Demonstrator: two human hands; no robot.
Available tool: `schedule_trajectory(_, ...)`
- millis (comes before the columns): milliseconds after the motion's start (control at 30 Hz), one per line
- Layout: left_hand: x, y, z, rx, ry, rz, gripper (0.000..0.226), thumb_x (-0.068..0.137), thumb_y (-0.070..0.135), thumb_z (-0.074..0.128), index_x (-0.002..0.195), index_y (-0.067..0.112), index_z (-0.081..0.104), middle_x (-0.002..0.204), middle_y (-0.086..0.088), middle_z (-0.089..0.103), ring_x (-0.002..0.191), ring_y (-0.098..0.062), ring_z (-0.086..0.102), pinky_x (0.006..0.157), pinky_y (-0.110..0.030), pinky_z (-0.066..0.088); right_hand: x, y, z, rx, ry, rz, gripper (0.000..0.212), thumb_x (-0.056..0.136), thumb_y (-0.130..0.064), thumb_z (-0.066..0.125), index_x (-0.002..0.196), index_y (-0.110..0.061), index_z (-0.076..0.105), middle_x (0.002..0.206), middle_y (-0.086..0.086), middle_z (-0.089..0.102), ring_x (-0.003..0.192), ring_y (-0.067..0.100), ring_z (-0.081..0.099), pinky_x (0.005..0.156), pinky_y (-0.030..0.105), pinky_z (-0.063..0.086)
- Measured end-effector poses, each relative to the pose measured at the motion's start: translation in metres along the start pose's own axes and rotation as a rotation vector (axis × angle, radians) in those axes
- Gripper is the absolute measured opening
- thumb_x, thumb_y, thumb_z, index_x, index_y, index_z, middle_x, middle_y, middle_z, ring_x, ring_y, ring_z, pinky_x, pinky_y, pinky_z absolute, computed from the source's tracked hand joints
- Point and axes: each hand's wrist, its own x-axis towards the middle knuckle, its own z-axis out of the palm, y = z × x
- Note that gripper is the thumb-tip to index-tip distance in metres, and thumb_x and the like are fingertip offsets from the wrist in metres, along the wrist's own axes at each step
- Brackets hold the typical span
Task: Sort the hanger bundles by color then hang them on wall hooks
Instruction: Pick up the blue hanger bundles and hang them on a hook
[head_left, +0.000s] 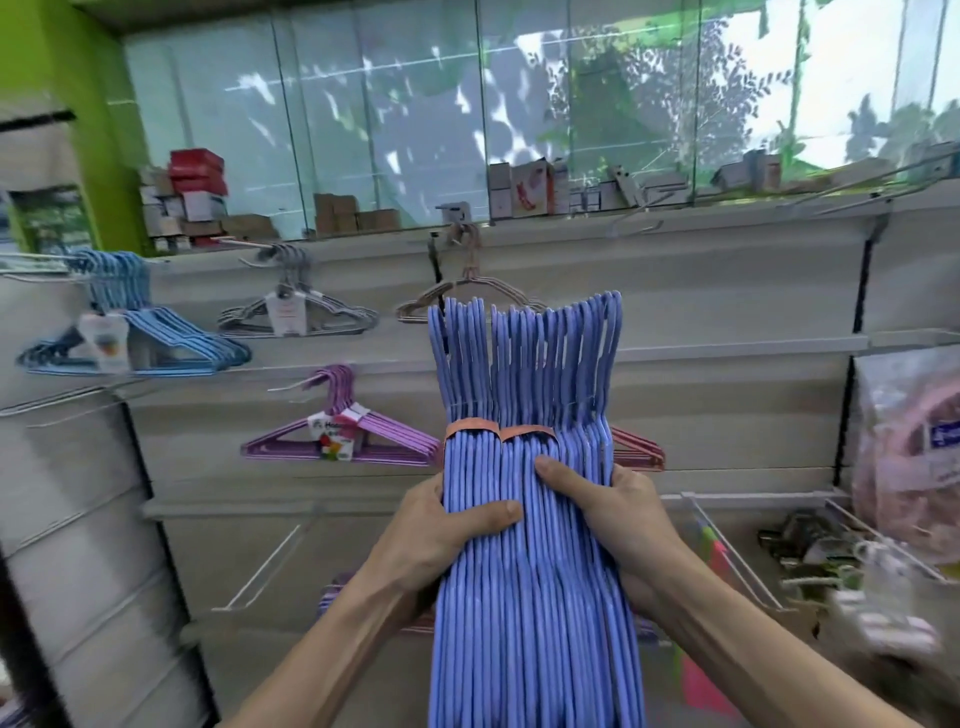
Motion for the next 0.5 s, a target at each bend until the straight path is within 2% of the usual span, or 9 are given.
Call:
schedule_trajectory(133,-0.008,-0.005,-0.028,-0.001,0.021,-0.016,0.039,0.076,0.009,0.079,0.112,0.005,0.065,0.101,-0.014,0.076,0.090,-0.035,0.074,0.078,-0.046,0.060,0.000,0.014,0.027,-0.012,-0.012,0.017,0.027,0.083,-0.017,0.079,0.105,-0.004,0.070,0.092,0.014,0.078,0.082,0.033,0.076,0.079,0.052,0.061)
schedule_trajectory(333,-0.014,-0.009,-0.051,-0.034,0.036,-0.037,0.038,0.077,0.007,0.077,0.113,0.005,0.064,0.099,-0.013,0.076,0.085,-0.033,0.074,0.066,-0.036,0.060,-0.001,0.022,0.050,-0.031,-0.031,0.027,0.028,0.084,-0.018,0.079,0.106,-0.004,0.069,0.091,0.013,0.078,0.081,0.032,0.076,0.075,0.049,0.062)
schedule_trajectory(500,-0.016,-0.011,-0.064,-0.038,0.042,-0.043,0.039,0.076,0.009,0.077,0.112,0.005,0.065,0.099,-0.014,0.076,0.084,-0.034,0.074,0.065,-0.037,0.060,0.000,0.027,0.063,-0.024,-0.036,0.024,0.026,0.085,-0.017,0.078,0.105,-0.005,0.069,0.090,0.011,0.078,0.081,0.031,0.076,0.075,0.050,0.062)
